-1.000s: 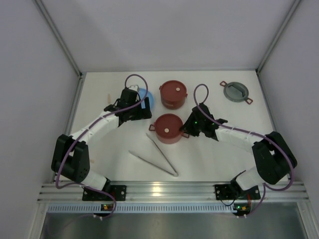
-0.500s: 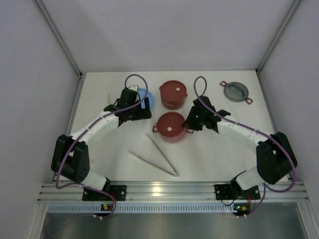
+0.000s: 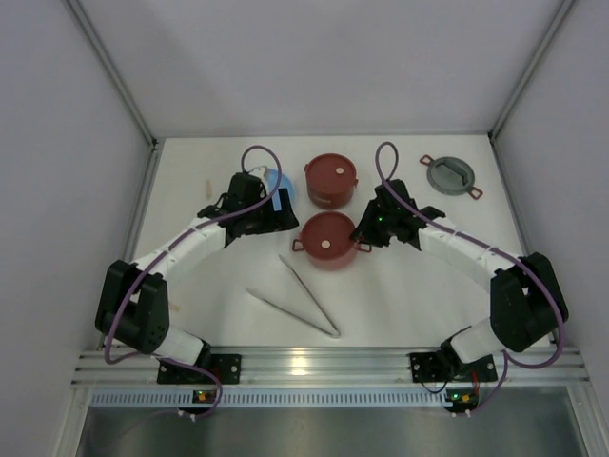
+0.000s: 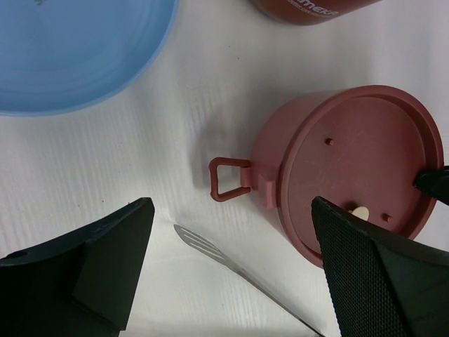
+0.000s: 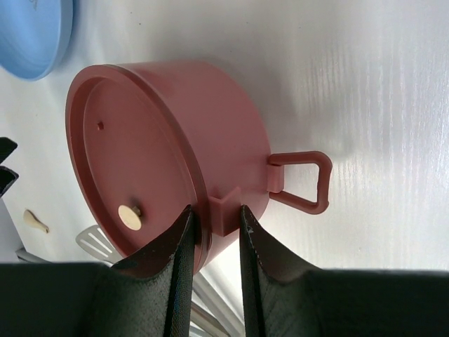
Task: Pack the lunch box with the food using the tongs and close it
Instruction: Pick up the packing box from the center of the board.
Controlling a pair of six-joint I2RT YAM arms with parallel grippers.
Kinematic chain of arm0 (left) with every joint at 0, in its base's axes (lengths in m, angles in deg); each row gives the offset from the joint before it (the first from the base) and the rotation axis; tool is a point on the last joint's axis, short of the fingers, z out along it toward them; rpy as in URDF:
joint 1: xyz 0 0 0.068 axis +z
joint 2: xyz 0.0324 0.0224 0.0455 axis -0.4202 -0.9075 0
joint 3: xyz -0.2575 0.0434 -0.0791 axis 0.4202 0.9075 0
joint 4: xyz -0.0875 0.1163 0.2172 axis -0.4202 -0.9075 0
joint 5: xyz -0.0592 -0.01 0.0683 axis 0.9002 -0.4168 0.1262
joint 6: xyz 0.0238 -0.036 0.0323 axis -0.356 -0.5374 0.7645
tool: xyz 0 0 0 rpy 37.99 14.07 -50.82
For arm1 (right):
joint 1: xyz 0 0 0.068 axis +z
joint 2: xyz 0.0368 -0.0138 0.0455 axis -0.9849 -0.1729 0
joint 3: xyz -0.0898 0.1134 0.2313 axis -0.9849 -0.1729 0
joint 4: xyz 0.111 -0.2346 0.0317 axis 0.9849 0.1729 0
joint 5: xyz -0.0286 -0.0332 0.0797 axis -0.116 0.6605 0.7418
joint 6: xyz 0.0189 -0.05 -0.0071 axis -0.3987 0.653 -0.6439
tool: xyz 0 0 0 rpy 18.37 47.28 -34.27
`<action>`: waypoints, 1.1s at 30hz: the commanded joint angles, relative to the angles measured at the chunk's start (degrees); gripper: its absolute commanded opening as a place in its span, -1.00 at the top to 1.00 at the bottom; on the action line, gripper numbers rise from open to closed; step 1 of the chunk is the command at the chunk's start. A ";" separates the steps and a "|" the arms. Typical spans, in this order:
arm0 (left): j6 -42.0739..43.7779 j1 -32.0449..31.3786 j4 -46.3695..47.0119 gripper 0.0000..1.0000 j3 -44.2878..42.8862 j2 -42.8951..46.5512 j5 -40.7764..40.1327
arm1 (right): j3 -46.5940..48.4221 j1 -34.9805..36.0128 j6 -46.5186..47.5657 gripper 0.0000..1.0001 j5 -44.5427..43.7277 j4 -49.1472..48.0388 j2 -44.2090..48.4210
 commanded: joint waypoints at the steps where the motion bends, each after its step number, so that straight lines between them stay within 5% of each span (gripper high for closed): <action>1: -1.33 -0.16 4.62 -0.97 0.32 2.46 3.30 | 4.86 -1.04 0.07 1.00 3.81 -3.87 2.51; 18: -0.54 -0.07 -2.58 -0.98 -7.50 6.42 0.58 | 18.37 -3.77 3.76 1.00 7.94 3.60 1.28; 33: 1.31 -0.16 -6.62 -0.98 -12.34 7.82 -1.44 | 34.20 -9.22 -1.86 1.00 9.09 -0.34 -13.12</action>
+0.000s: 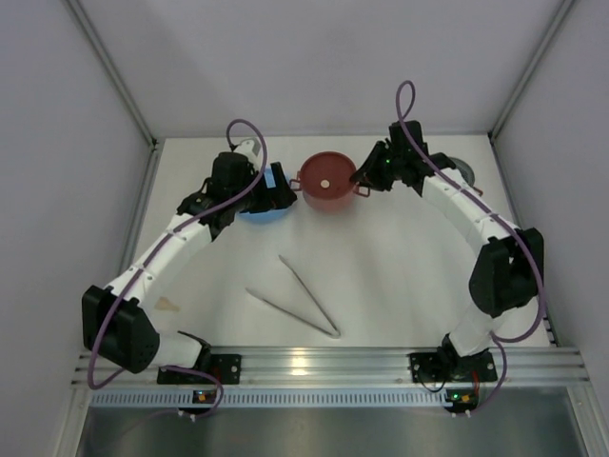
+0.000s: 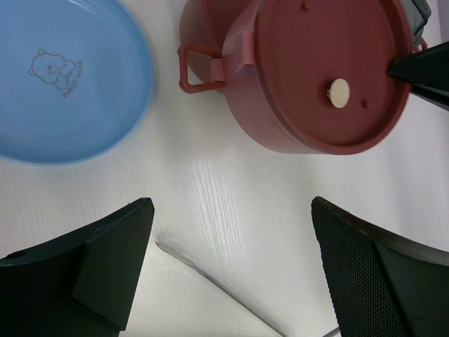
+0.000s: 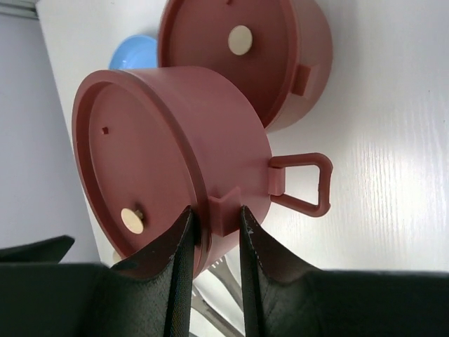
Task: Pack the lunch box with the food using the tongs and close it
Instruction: Pick up the packing box from the center of the board, then place the packing box into the packing box.
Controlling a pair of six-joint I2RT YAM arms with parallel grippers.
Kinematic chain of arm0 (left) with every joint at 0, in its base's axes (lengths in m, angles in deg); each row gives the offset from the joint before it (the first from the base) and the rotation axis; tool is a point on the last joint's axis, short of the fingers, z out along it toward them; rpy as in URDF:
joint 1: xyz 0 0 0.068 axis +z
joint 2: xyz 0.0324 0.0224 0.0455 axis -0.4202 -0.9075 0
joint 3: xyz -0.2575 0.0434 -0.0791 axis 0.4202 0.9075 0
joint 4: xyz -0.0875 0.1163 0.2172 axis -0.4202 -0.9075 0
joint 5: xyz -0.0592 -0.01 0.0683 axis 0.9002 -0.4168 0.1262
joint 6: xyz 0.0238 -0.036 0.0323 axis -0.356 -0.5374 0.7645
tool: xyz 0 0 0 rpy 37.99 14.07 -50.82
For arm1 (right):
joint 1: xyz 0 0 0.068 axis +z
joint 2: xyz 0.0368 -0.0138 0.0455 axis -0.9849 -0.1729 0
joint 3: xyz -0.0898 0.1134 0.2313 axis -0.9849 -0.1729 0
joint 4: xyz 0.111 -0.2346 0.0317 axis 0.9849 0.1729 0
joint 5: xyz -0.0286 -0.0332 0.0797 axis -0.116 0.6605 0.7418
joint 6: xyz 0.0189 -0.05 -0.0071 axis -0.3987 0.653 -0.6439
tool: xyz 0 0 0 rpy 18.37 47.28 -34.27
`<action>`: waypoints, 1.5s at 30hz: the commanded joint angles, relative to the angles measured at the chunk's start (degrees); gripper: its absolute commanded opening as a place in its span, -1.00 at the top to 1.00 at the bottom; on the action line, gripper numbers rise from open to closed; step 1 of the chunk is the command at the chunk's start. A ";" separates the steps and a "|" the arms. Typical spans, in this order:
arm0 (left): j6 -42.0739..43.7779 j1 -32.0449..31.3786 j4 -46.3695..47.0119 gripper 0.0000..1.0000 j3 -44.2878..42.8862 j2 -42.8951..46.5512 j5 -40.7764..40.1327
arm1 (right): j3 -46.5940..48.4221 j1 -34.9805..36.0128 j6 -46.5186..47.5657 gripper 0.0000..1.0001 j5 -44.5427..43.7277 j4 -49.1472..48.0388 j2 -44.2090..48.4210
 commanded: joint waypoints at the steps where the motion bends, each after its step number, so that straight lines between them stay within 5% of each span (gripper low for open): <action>1: 1.22 -0.16 -1.38 -0.98 -2.61 1.61 -0.72 | 6.67 -0.76 -4.37 1.00 2.44 -8.92 -3.51; 14: 3.60 -0.07 -3.32 -0.98 -3.58 1.97 -2.39 | 18.81 -1.64 -6.84 1.00 2.18 -7.87 -15.13; 45: 3.51 -0.16 -3.14 -0.98 -3.23 0.83 -2.48 | 8.79 -5.15 -7.63 1.00 0.34 -9.89 -10.47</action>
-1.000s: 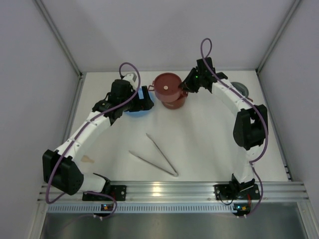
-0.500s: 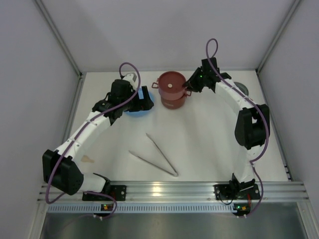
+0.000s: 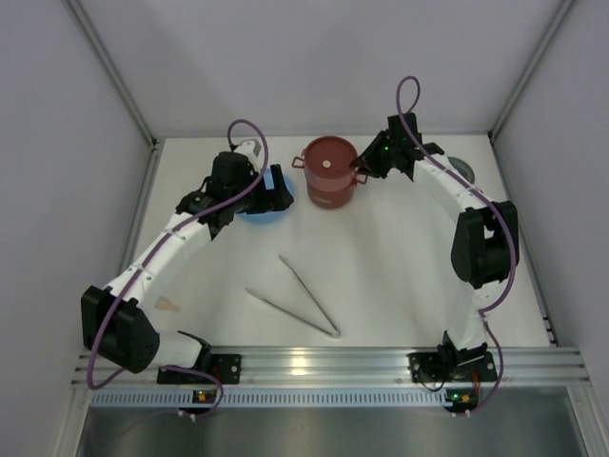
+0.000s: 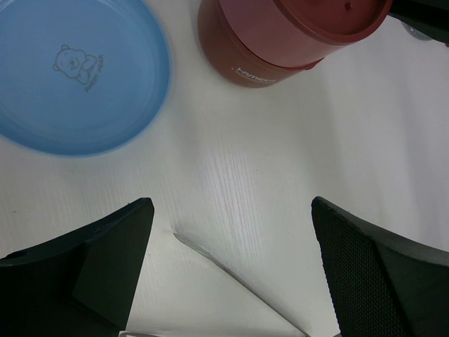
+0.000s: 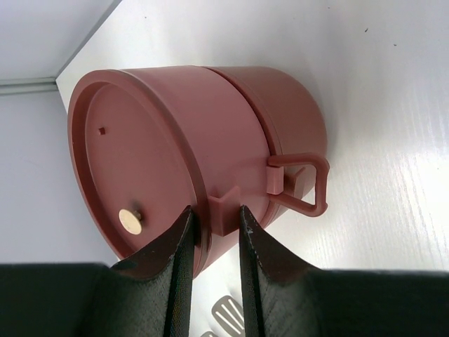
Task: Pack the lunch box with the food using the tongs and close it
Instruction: Place the packing box into the packing box.
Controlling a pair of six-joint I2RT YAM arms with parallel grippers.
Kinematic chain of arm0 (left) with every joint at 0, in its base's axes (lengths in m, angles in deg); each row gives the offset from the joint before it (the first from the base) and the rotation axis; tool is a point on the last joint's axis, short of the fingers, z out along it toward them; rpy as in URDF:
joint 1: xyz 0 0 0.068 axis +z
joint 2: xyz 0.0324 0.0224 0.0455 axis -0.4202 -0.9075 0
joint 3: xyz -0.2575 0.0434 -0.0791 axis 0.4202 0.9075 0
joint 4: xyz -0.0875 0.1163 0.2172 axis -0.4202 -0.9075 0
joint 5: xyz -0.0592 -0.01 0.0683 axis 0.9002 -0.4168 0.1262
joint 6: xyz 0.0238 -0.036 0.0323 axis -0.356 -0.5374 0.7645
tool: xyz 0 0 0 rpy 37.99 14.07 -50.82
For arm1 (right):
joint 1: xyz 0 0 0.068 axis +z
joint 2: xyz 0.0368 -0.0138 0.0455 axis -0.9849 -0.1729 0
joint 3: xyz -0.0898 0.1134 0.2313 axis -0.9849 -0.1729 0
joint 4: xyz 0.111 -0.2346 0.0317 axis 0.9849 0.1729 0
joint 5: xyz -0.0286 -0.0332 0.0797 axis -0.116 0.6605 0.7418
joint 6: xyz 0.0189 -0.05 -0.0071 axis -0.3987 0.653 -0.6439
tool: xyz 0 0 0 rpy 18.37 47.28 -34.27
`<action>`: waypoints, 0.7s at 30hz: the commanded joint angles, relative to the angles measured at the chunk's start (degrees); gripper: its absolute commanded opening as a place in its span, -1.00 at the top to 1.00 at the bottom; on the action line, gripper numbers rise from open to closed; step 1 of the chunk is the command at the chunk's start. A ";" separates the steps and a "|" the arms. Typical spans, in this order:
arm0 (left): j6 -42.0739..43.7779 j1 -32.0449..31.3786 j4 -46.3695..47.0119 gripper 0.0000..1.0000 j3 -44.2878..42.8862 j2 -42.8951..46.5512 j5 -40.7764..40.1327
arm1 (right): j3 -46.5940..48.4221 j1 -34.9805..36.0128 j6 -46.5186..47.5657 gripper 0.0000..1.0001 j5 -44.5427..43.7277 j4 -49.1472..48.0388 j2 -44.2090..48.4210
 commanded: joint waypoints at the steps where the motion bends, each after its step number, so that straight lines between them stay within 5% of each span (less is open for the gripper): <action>1: 0.62 -0.16 0.29 -0.98 -1.98 0.89 -0.38 | -0.24 -1.22 -0.49 1.00 -0.17 -3.97 4.61; 21: 0.45 -0.16 0.03 -0.98 -2.60 0.01 -0.56 | -0.24 -1.22 0.57 0.89 -1.23 -2.04 5.66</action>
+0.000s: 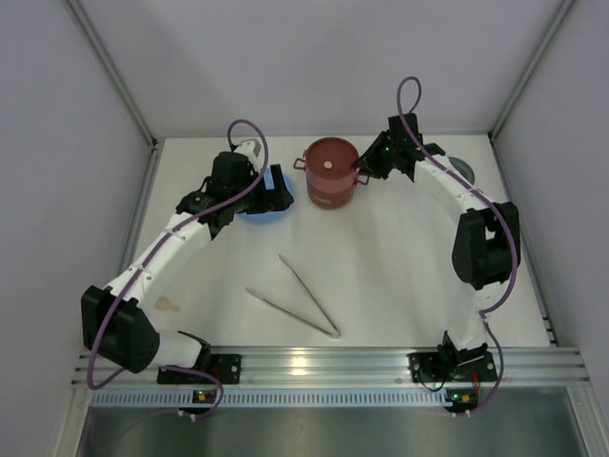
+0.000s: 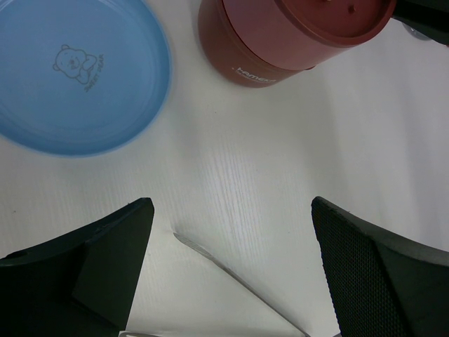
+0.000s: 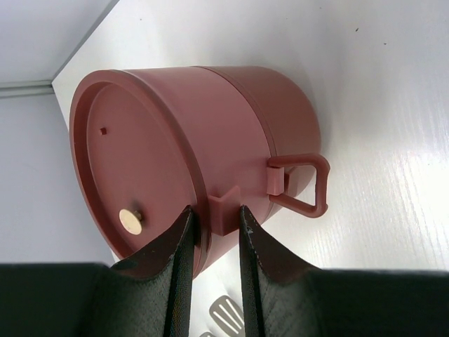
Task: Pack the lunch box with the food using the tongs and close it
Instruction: Place the packing box into the packing box.
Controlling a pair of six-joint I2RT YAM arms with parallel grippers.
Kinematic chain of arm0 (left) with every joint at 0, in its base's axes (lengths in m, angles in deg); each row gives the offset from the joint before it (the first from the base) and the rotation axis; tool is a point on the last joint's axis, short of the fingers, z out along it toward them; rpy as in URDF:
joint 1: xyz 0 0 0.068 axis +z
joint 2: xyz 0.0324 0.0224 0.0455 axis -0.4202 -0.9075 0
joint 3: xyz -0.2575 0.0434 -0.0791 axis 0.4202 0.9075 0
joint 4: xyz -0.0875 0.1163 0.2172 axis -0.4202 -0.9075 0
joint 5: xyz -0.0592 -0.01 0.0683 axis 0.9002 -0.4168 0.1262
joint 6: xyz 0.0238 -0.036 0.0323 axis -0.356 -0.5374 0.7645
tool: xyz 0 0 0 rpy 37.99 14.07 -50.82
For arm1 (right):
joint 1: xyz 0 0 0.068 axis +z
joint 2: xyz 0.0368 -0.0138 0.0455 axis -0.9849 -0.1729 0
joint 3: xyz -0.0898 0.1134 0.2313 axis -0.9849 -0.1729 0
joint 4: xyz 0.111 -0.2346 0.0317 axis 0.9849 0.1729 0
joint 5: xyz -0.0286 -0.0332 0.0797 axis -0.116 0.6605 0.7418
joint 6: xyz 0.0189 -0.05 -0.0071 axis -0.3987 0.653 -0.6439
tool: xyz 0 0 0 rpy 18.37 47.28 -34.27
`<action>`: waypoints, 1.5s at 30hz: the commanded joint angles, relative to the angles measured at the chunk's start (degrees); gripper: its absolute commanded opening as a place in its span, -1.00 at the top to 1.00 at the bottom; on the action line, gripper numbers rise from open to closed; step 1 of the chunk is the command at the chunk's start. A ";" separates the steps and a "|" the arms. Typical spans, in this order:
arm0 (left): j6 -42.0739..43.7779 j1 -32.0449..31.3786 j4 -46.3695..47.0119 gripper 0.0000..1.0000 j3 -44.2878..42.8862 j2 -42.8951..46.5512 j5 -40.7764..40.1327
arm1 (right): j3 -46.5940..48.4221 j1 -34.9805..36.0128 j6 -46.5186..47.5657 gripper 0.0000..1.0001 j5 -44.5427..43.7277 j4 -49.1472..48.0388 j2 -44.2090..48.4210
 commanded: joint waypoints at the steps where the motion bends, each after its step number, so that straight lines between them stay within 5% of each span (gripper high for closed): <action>1: 0.38 -0.16 0.07 -0.98 -2.69 -0.23 -0.47 | 0.57 -1.13 0.79 0.82 -0.31 -2.06 4.75; 7: -0.15 -0.07 0.33 -0.98 -3.04 -0.84 -0.47 | 1.53 -0.96 2.19 0.49 0.66 -1.71 4.66; 20: -1.55 -0.07 1.04 -0.98 -5.14 -4.09 -1.52 | 1.99 0.36 1.58 0.39 2.25 -1.88 1.67; 27: -3.83 -0.16 3.41 -0.98 -7.69 -8.13 -3.63 | 0.04 0.80 2.19 0.16 2.33 -3.11 2.90; 45: -11.30 1.42 35.29 -0.98 -13.06 -22.37 -13.83 | 3.74 0.98 15.20 -0.38 -3.71 -1.18 9.40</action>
